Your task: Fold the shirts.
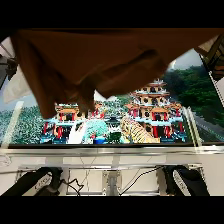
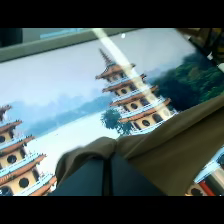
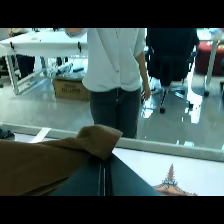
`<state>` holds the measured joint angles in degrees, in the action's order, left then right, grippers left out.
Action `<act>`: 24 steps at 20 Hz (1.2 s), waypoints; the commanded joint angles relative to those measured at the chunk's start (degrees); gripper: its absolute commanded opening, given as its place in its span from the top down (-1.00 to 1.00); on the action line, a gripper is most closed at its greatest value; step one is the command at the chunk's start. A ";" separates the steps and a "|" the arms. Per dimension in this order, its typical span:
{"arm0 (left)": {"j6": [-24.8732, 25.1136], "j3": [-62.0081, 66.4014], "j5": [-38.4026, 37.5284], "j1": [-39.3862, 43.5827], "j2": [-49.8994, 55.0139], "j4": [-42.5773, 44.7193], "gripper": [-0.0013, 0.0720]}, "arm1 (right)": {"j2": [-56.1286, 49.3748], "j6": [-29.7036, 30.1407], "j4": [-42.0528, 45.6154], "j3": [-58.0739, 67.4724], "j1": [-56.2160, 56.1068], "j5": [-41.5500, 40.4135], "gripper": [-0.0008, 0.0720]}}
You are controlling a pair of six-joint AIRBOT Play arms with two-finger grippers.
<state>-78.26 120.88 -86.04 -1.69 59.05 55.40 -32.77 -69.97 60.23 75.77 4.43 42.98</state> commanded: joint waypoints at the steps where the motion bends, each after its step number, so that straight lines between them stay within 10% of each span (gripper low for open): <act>1: -2.71 0.04 -0.57 0.02 -4.28 -1.57 0.94 | 7.08 -4.92 3.10 0.74 0.20 2.93 0.91; 12: -3.19 -14.80 -5.57 0.90 16.87 -7.39 0.93 | -11.96 -16.41 25.05 -1.11 0.17 17.92 0.91; 19: 0.76 -15.78 9.38 2.51 38.64 -7.41 0.89 | -35.54 -16.44 24.70 -3.58 0.17 0.15 0.89; 22: 1.73 -15.78 18.84 2.49 43.50 -7.96 -0.54 | -41.66 -16.44 21.46 -3.56 0.17 -8.11 0.25; 24: 1.77 -15.76 23.63 2.49 44.04 -9.70 -0.56 | -42.56 -16.39 19.43 -3.56 0.17 -9.57 0.23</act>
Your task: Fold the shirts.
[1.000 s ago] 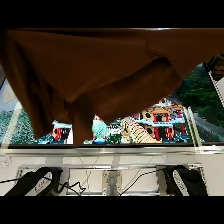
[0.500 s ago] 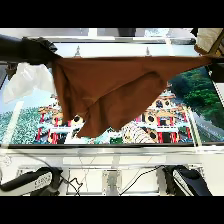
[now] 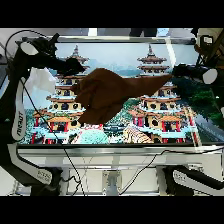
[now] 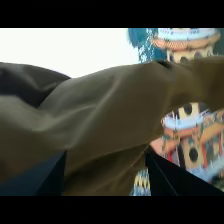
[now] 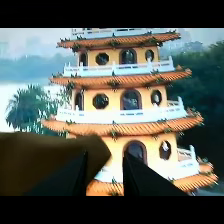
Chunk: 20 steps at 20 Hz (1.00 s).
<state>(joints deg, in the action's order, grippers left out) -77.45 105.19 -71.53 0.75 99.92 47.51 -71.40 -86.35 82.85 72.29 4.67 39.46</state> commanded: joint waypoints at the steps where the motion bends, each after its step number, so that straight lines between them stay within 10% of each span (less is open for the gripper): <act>1: 1.33 0.39 10.73 -0.04 3.15 -3.61 -0.55 | -3.89 0.00 -3.17 -0.04 -0.07 -6.14 0.23; 10: 11.54 15.26 6.60 -0.44 -0.94 -0.33 -0.50 | -3.76 15.85 -24.59 -3.34 -3.56 21.16 -0.13; 20: 10.40 8.00 -9.22 -0.79 -3.50 21.07 -0.61 | -3.91 15.98 -44.72 -24.13 -13.90 6.14 -0.33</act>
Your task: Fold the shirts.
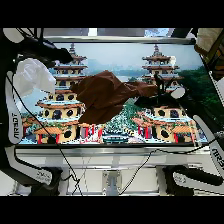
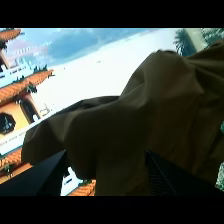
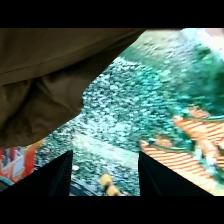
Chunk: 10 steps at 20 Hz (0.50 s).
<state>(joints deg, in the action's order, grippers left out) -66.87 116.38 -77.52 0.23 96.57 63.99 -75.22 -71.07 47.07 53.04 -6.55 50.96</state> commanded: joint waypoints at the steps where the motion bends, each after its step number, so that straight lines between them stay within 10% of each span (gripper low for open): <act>1: -0.20 -4.04 -3.65 -0.59 -0.02 5.07 -0.60 | -0.26 0.76 -10.60 -5.62 -3.87 -6.95 -0.32; 10: -1.22 -4.31 -4.04 -1.05 0.02 5.09 -0.60 | -9.49 2.16 -16.65 -5.81 -13.16 -19.17 -0.32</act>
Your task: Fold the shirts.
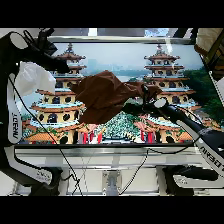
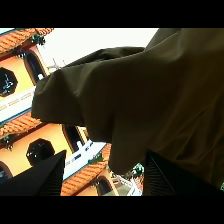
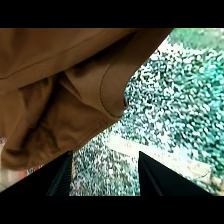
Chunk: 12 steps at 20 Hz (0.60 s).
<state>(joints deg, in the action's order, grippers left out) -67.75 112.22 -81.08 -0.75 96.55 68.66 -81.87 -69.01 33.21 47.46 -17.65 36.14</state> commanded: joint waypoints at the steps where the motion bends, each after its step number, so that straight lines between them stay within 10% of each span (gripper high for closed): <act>1: -0.37 -0.15 -0.44 -0.09 0.02 0.68 -0.60 | -3.61 0.15 -4.31 -0.22 -2.01 -6.34 -0.32; 12: -5.09 -0.15 -2.27 -8.81 0.07 3.65 -0.60 | -6.45 5.22 -12.52 -0.11 -2.03 -12.09 -0.05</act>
<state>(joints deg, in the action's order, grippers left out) -71.26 112.09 -81.93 -6.98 96.60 72.01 -87.09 -66.83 24.86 47.35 -19.59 23.94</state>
